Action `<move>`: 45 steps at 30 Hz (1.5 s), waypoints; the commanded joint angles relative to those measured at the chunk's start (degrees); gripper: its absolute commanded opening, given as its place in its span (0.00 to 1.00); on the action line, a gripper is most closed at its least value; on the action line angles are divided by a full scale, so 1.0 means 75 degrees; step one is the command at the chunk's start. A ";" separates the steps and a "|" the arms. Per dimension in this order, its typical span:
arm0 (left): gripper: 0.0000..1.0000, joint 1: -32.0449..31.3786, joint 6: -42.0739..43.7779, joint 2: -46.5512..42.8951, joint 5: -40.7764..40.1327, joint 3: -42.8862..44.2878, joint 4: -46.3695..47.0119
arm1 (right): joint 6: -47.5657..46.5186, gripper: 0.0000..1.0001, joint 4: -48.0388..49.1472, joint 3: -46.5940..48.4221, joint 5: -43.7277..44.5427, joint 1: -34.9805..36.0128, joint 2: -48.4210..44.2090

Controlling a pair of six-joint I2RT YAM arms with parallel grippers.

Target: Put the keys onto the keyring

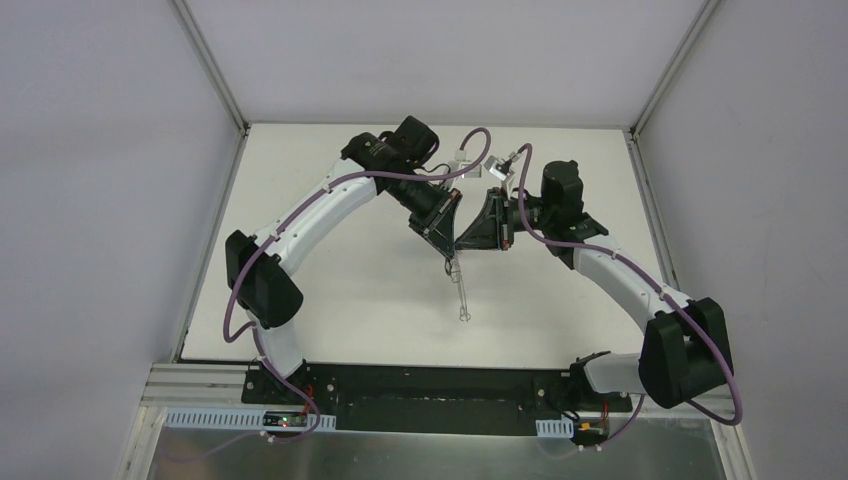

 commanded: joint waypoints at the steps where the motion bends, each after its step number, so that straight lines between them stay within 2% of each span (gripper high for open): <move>1: 0.00 -0.0034 0.0040 0.0054 0.0277 0.0260 0.0090 | 0.0052 0.00 0.0310 0.0154 -0.0145 0.0063 -0.0014; 4: 0.02 0.0075 0.0042 -0.0026 0.0265 0.0180 0.0204 | 0.0131 0.00 0.0313 0.0204 -0.0003 -0.0003 -0.0056; 6: 0.12 0.0169 0.0042 -0.0185 0.0195 -0.0023 0.0483 | 0.0222 0.00 0.0336 0.0230 0.0186 -0.0091 -0.0125; 9: 0.21 0.0299 0.0171 -0.0505 0.0062 -0.0408 0.1108 | 0.0709 0.00 0.0721 0.0204 0.0415 -0.0190 -0.0203; 16: 0.28 0.0368 0.0704 -0.0905 -0.0180 -0.0794 0.1583 | 0.1155 0.00 0.1184 0.0069 0.0703 -0.0299 -0.0189; 25: 0.27 0.0369 0.1291 -0.1255 -0.0095 -0.1138 0.1738 | 0.1162 0.00 0.1215 0.0009 0.0746 -0.0366 -0.0178; 33: 0.12 0.0369 0.1635 -0.1273 0.0035 -0.1250 0.1707 | 0.1162 0.00 0.1215 0.0009 0.0755 -0.0395 -0.0162; 45: 0.11 0.0335 0.1479 -0.1180 -0.0026 -0.1200 0.2079 | 0.1162 0.00 0.1234 -0.0003 0.0746 -0.0410 -0.0086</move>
